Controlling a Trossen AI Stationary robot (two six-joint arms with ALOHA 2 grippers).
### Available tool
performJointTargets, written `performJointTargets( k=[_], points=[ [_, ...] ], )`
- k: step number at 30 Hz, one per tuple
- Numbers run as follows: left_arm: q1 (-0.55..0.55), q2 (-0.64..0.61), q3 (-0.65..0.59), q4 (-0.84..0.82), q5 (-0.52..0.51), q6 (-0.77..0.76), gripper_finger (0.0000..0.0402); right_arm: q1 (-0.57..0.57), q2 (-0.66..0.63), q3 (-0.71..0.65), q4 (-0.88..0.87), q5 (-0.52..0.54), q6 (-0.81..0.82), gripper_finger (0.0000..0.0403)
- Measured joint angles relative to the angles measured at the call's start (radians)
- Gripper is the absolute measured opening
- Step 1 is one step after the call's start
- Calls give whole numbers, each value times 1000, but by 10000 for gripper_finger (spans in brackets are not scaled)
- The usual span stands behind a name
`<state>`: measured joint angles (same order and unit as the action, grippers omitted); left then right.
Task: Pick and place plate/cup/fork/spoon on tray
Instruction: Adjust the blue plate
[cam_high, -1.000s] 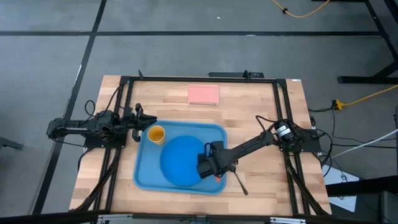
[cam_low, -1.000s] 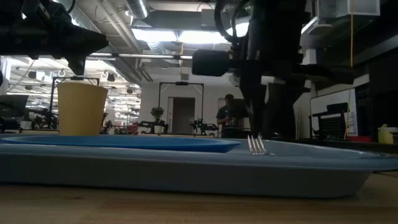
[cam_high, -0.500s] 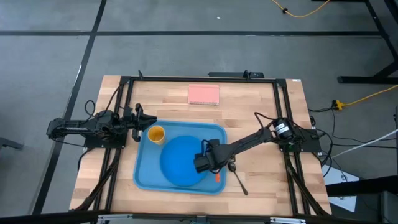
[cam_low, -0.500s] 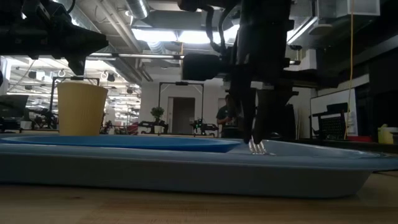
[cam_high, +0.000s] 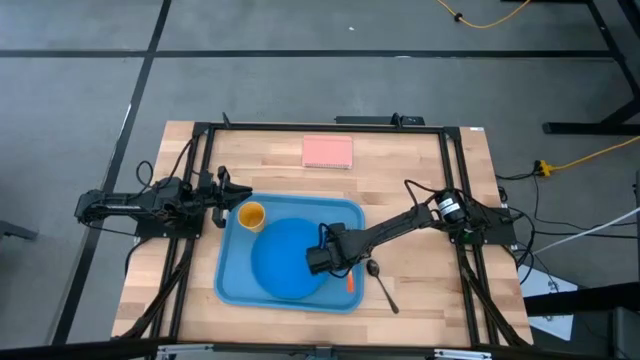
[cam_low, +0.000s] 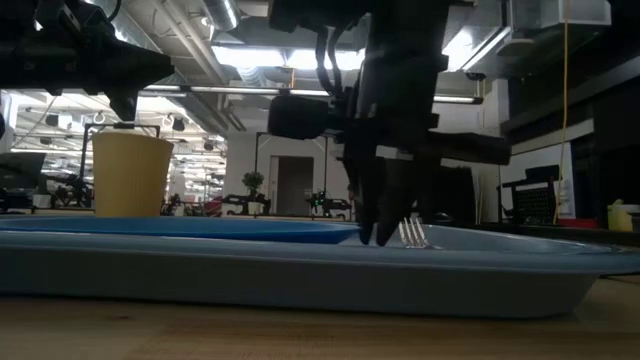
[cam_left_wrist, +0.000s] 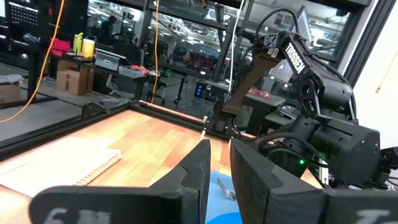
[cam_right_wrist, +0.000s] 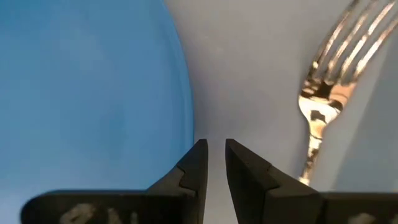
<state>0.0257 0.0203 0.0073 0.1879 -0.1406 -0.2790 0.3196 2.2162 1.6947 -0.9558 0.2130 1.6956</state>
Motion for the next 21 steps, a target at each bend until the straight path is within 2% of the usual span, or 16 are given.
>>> performJointTargets(
  k=[9, 14, 21],
  points=[
    [0, 0, 0, 0, 0, 0, 55, -6, 0, 0, 24, 9, -7, 61],
    [0, 0, 0, 0, 0, 0, 55, -19, 0, 0, 67, 48, -56, 61],
    [0, 0, 0, 0, 0, 0, 55, -37, 0, 0, 95, 49, -108, 61]
  ],
)
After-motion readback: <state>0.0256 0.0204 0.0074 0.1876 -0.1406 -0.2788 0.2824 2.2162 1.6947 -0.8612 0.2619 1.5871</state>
